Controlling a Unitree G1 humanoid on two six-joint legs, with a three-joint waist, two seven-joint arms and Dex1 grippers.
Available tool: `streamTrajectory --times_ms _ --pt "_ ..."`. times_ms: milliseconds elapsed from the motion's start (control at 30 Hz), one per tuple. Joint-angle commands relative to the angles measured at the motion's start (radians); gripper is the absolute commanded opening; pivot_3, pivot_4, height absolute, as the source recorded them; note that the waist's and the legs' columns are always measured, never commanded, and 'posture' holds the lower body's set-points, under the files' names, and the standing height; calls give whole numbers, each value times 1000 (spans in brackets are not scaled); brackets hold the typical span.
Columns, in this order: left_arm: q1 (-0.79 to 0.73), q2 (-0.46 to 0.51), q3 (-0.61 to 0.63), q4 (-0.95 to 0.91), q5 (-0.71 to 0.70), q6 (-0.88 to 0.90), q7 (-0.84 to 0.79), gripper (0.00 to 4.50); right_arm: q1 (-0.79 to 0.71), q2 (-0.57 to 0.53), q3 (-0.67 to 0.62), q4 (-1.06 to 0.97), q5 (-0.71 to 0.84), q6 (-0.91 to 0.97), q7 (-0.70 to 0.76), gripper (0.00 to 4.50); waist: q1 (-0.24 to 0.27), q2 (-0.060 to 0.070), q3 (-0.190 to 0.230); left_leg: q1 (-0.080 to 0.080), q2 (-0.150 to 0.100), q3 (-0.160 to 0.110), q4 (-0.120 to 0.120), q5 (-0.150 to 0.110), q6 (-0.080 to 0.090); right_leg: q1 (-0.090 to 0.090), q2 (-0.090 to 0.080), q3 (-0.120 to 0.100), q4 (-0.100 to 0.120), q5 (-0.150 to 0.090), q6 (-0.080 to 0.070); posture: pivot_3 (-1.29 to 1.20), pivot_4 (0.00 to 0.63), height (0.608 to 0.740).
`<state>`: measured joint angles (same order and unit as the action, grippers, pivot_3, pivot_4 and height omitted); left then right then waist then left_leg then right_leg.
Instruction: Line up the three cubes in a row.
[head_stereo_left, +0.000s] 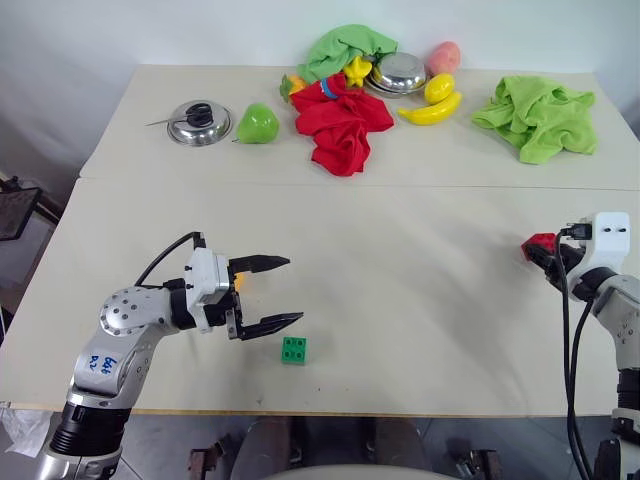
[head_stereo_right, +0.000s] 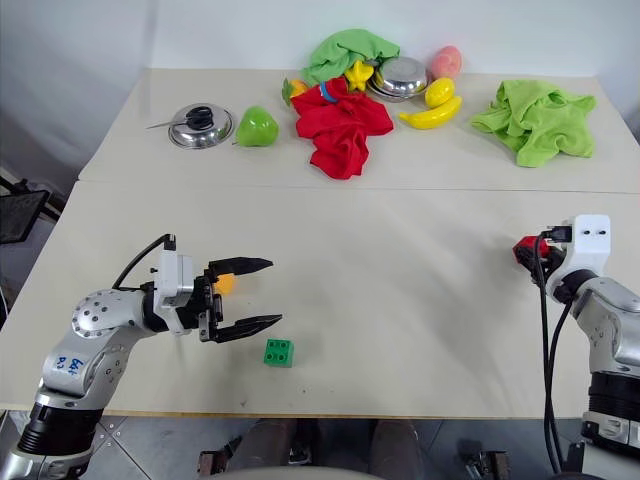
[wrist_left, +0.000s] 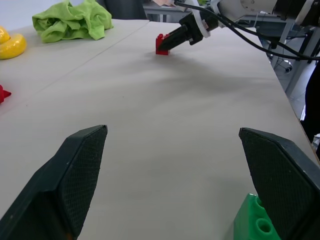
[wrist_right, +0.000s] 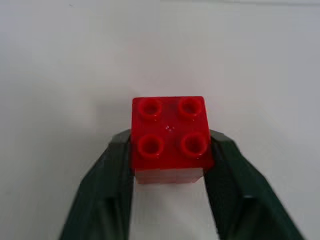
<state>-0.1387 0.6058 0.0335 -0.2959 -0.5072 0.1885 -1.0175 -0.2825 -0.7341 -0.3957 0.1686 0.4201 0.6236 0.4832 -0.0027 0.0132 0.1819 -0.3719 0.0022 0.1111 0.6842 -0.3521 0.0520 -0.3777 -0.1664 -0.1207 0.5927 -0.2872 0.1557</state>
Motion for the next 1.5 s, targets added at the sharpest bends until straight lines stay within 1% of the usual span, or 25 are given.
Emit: streamTrajectory --times_ms 33,67,100,133,167,233,333,400,467,567,700,867,933,967,1167,1200,1267,1367,1433,1500 --pt "-8 4 25 -7 -14 -12 -4 4500 -2 -81 13 8 1 -80 165 1607 1 0 0 0 0 0 0 0 0 0 0 0 0 0 0 0 150 740" --pt "-8 13 23 -7 -20 2 -14 4500 13 -130 65 15 -29 -160 287 1607 1 0 0 0 0 0 0 0 0 0 0 0 0 0 0 0 150 740" --pt "-8 19 21 -7 -25 12 -21 4500 22 -165 103 22 -50 -220 375 1607 1 0 0 0 0 0 0 0 0 0 0 0 -1 0 0 0 150 740" --pt "-9 21 22 -3 -26 14 -27 4500 19 -210 161 51 -80 -375 539 1607 0 0 0 0 0 0 0 0 0 0 0 0 -1 0 0 0 150 740" --pt "-13 22 22 4 -25 12 -31 4500 1 -241 213 86 -103 -494 670 1607 -1 0 0 0 0 0 0 0 0 1 0 0 -1 0 0 0 150 740" --pt "-21 20 22 17 -23 9 -36 4500 -65 -262 287 167 -124 -639 843 1607 -7 -1 1 1 0 0 0 0 0 1 1 0 -2 0 1 0 150 740" --pt "-32 17 21 33 -21 7 -43 4500 -222 -225 383 294 -129 -695 1039 1607 -21 -2 1 2 2 1 0 1 0 2 2 0 -2 1 2 0 150 740" --pt "-30 17 22 28 -23 11 -43 4500 -318 -187 445 382 -172 -724 1094 1607 -29 -2 1 2 2 1 1 1 -1 2 2 0 -2 1 2 0 150 740" --pt "-22 19 25 15 -26 15 -40 4500 -389 -152 491 463 -204 -763 1123 1607 -28 -2 1 2 3 1 1 1 -1 2 2 0 -2 1 2 0 150 740" --pt "-5 24 35 -5 -30 23 -33 4500 -443 -114 531 540 -198 -826 1131 1607 -25 -2 1 1 3 -1 1 1 -2 2 2 -2 -2 0 1 0 150 740" --pt "11 33 52 -18 -34 31 -24 4500 -463 -89 568 600 -185 -874 1131 1607 -18 -2 2 -1 1 -6 1 1 -1 2 0 -5 -2 0 1 0 150 740" --pt "19 37 77 -21 -48 35 -22 4500 -464 -78 607 649 -186 -923 1131 1607 -21 -2 2 -2 0 -7 2 1 -1 3 -1 -7 -2 0 1 0 150 740" --pt "19 40 87 -19 -52 38 -19 4500 -465 -72 608 656 -176 -940 1131 2233 -23 -2 2 -2 0 -8 2 1 -2 3 -1 -7 -2 0 0 0 150 740" --pt "19 42 91 -18 -52 39 -18 4500 -468 -74 610 656 -166 -937 1131 2400 -24 -2 2 -2 0 -8 2 1 -2 3 -1 -7 -2 0 0 0 150 740" --pt "47 55 138 -12 -45 33 -12 4500 -480 -86 556 640 -96 -1015 1131 4361 -25 -2 2 -2 1 -8 2 1 -2 3 -1 -8 -2 0 0 0 150 740" --pt "62 59 165 -12 -48 25 -10 4500 -471 -99 546 612 -73 -1001 1131 4474 -25 -2 2 -2 1 -8 2 1 -2 3 -1 -8 -2 0 0 0 150 740" --pt "113 70 258 -10 -54 2 1 4500 -424 -127 503 514 46 -955 1131 4474 -25 -1 2 -2 1 -8 2 1 -2 3 -1 -7 -1 0 0 0 150 740" --pt "206 80 412 -4 -110 15 6 4500 -336 -167 466 370 150 -874 1131 4474 -24 -1 2 -2 2 -9 2 1 -2 3 -1 -8 -2 0 0 0 150 740" --pt "272 85 487 39 -115 -4 -13 4500 -280 -154 421 284 197 -809 1122 4474 -24 -1 2 -2 2 -10 2 1 -2 3 -1 -10 -2 0 -1 0 150 740" --pt "327 90 531 115 -98 -29 -40 4500 -196 -127 394 170 237 -769 1099 4474 -22 -1 2 -2 2 -10 2 1 -2 4 -1 -10 -2 0 -1 0 150 740"
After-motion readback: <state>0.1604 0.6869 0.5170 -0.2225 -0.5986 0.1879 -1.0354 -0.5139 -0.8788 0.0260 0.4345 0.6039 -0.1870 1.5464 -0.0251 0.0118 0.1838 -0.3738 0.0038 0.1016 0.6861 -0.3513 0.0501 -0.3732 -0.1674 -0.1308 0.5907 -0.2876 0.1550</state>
